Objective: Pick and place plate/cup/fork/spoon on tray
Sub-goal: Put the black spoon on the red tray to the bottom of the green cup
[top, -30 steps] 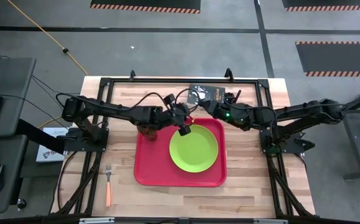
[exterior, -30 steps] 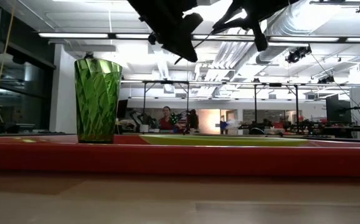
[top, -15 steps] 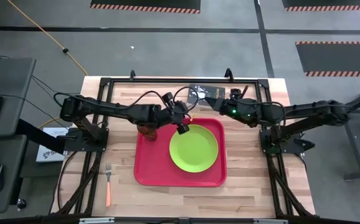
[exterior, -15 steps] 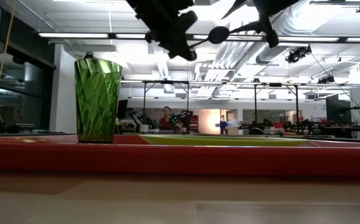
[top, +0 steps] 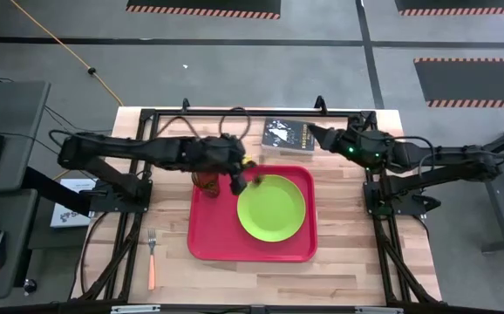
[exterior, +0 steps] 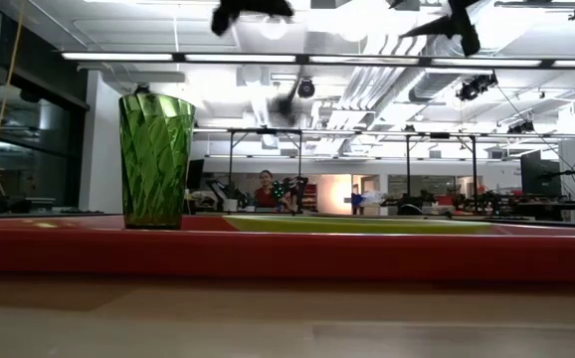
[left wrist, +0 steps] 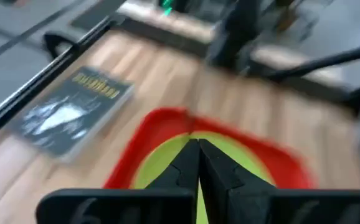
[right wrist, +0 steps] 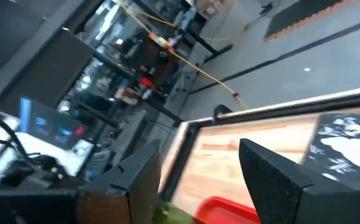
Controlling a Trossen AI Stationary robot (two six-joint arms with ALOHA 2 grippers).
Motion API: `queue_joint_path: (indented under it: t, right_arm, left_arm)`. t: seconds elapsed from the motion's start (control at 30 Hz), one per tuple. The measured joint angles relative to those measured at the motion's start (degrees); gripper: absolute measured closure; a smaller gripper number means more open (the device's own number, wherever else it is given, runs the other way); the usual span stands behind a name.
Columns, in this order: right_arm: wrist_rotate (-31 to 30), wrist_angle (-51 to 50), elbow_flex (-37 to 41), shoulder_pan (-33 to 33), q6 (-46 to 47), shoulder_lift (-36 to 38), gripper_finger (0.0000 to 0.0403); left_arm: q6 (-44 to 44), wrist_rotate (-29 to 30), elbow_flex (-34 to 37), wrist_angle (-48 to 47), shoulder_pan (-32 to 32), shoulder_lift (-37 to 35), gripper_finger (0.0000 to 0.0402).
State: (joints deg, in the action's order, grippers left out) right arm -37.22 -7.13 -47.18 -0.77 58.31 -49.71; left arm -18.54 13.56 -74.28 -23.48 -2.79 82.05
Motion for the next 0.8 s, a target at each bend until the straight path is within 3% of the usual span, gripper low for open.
queue_joint_path:
  t: [0.13,0.4,0.67,0.8]
  right_arm:
    - [0.59,-2.41,0.0,0.01,-0.02,0.83,0.0196]
    - [2.43,-4.17,0.0,0.03,2.03,0.43,0.0196]
    - [3.74,-4.63,0.0,0.03,3.1,-0.6,0.0196]
    - [10.28,-6.6,0.0,0.03,3.69,-2.09,0.0196]
  left_arm:
    - [-3.86,-0.95,1.94,-0.32,-3.04,-4.34,0.04]
    - [-10.81,5.61,7.91,0.3,-8.13,-9.01,0.0401]
    - [-9.28,6.52,8.04,1.24,-9.29,-9.19,0.0401]
    - [-8.13,6.83,8.04,1.25,-9.12,-9.18,0.0401]
